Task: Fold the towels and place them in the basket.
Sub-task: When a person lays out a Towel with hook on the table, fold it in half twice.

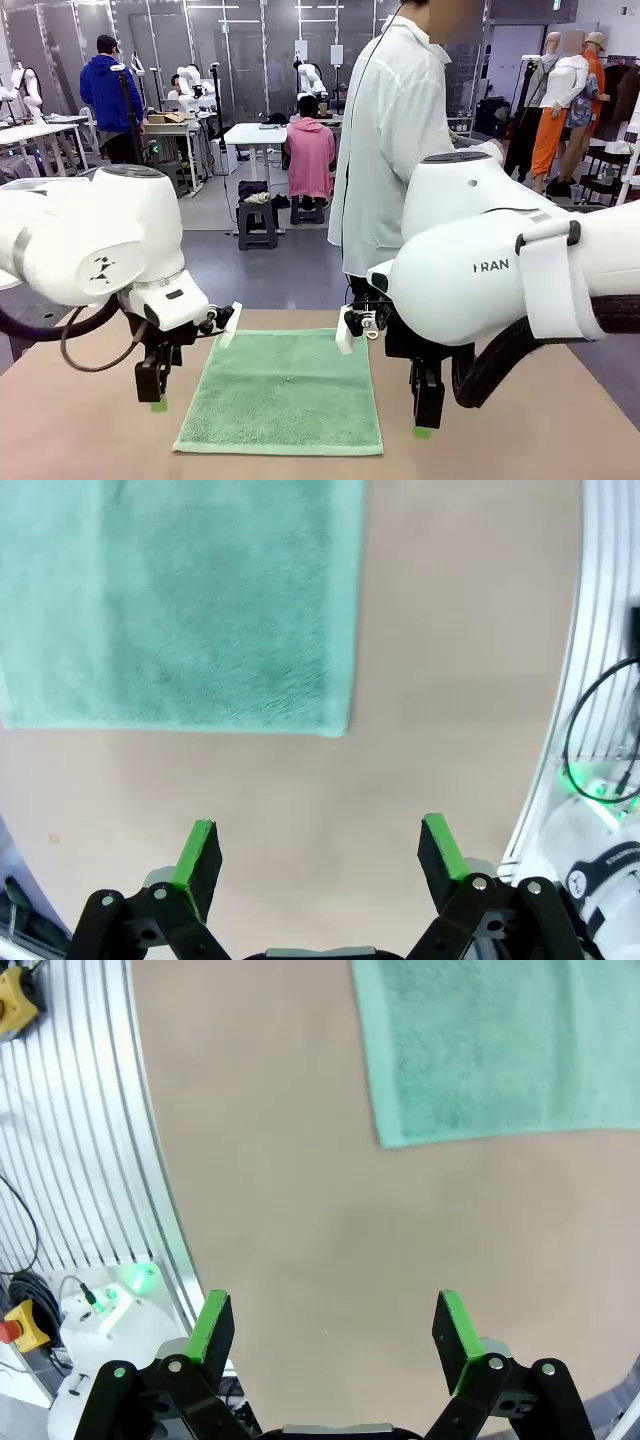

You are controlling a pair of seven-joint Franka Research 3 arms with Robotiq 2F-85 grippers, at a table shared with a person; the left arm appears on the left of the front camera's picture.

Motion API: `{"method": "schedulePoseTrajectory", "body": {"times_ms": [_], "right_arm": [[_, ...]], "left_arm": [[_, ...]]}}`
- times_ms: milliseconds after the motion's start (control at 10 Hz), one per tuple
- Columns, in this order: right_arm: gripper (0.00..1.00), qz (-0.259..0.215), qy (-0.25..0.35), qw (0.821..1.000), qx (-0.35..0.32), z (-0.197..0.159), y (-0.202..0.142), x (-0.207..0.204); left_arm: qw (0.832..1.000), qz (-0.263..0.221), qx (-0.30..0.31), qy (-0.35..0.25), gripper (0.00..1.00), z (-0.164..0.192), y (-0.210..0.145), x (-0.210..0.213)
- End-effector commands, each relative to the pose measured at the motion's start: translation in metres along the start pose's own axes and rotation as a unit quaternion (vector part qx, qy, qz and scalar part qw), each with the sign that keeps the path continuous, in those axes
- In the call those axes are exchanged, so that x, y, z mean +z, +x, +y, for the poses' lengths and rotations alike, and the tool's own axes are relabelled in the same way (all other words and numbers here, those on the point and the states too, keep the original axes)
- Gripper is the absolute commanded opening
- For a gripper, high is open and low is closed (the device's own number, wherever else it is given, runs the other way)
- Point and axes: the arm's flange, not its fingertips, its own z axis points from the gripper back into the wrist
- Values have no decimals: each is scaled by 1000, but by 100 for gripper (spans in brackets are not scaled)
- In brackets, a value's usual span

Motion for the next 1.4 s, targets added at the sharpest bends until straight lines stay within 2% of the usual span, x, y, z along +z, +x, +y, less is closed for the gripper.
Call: {"method": "schedulePoseTrajectory", "body": {"times_ms": [0, 300, 400, 900, 1000, 1100, 1300], "right_arm": [[100, -53, 8, 998, 41, 19, 0, -11], [100, -67, 15, 996, 60, 23, 7, -25], [100, -47, 7, 998, 46, 26, 12, -15], [100, -47, 7, 998, 48, 26, 12, -15], [100, -30, -1, 998, 56, 25, 17, -18], [100, -22, -6, 998, 61, 27, 21, -28], [100, -19, -18, 998, 64, 24, 23, -58]], "left_arm": [[997, -51, -46, 20, 100, -34, -2, -7], [997, -43, -56, 16, 100, -41, 15, -20], [998, -32, -48, 12, 100, -44, 13, -12], [998, -33, -47, 11, 100, -44, 12, -13], [998, -28, -48, 20, 100, -42, 14, -15], [999, -16, -32, 26, 100, -43, 14, -22], [999, -34, -24, 12, 100, -43, 10, -48]]}}
